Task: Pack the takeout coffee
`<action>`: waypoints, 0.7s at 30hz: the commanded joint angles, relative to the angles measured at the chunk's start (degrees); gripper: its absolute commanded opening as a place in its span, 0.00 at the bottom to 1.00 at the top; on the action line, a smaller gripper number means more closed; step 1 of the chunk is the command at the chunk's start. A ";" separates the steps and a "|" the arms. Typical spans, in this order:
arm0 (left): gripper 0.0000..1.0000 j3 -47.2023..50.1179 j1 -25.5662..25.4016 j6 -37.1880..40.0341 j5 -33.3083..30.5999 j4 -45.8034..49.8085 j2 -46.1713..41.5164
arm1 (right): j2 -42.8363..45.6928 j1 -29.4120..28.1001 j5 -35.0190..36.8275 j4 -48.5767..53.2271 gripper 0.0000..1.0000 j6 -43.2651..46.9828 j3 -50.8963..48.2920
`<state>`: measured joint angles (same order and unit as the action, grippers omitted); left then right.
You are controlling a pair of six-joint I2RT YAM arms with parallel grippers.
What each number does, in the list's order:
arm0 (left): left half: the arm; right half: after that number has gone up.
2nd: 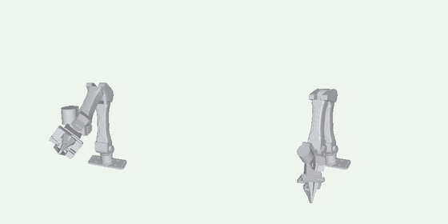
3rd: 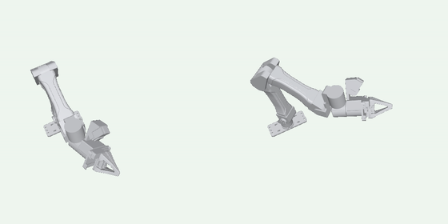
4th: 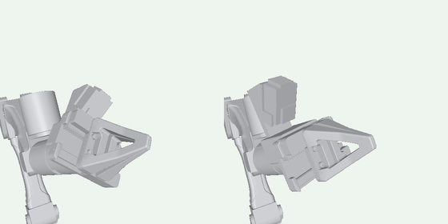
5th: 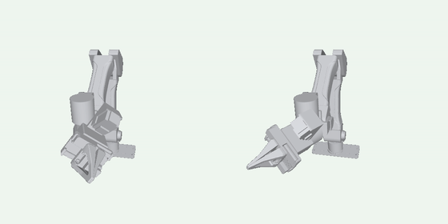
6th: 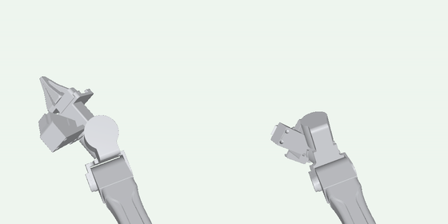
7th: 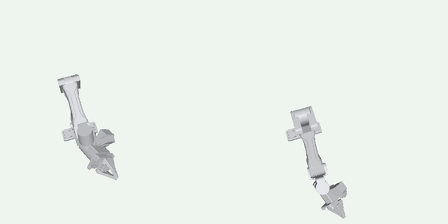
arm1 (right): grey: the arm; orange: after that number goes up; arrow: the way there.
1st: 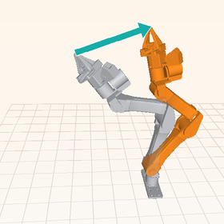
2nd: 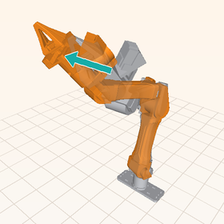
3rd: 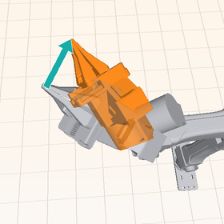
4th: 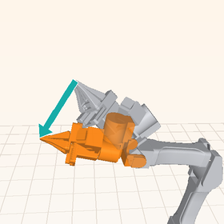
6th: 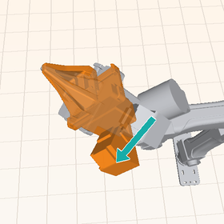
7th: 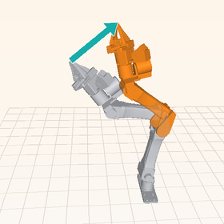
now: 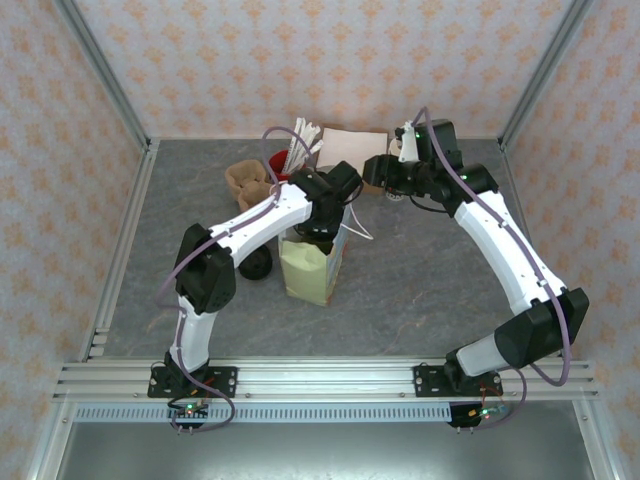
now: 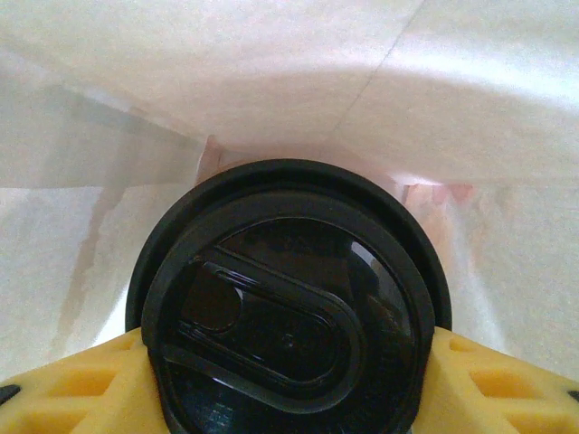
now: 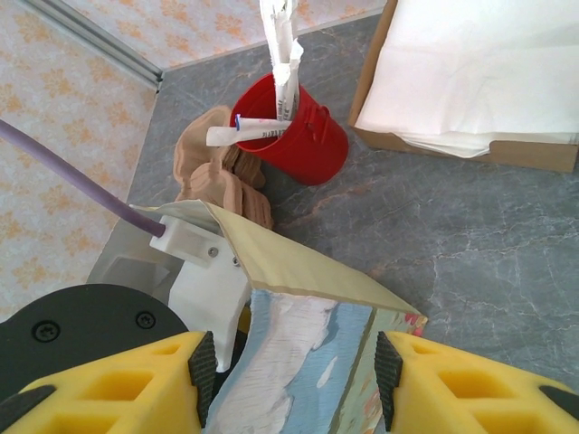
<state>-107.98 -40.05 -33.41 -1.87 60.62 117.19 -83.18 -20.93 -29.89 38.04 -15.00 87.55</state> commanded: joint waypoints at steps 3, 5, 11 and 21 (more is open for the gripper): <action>0.56 -0.32 0.68 0.55 1.72 0.23 4.63 | 0.47 -2.53 -3.20 4.78 0.52 2.08 -1.59; 0.56 0.37 0.68 0.46 2.02 -0.55 4.66 | 0.51 -2.47 -3.24 4.94 0.52 2.26 -1.67; 0.56 1.98 0.68 0.54 2.53 -1.60 5.07 | 0.56 -2.51 -3.57 5.24 0.52 2.79 -1.68; 0.72 -6.06 1.36 1.24 3.43 1.12 3.76 | 0.47 -2.45 -3.25 4.73 0.53 2.44 -1.03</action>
<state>-110.39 -39.72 -32.51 -0.93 61.84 118.50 -83.13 -20.93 -28.14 37.50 -14.96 87.42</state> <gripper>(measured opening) 0.711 0.532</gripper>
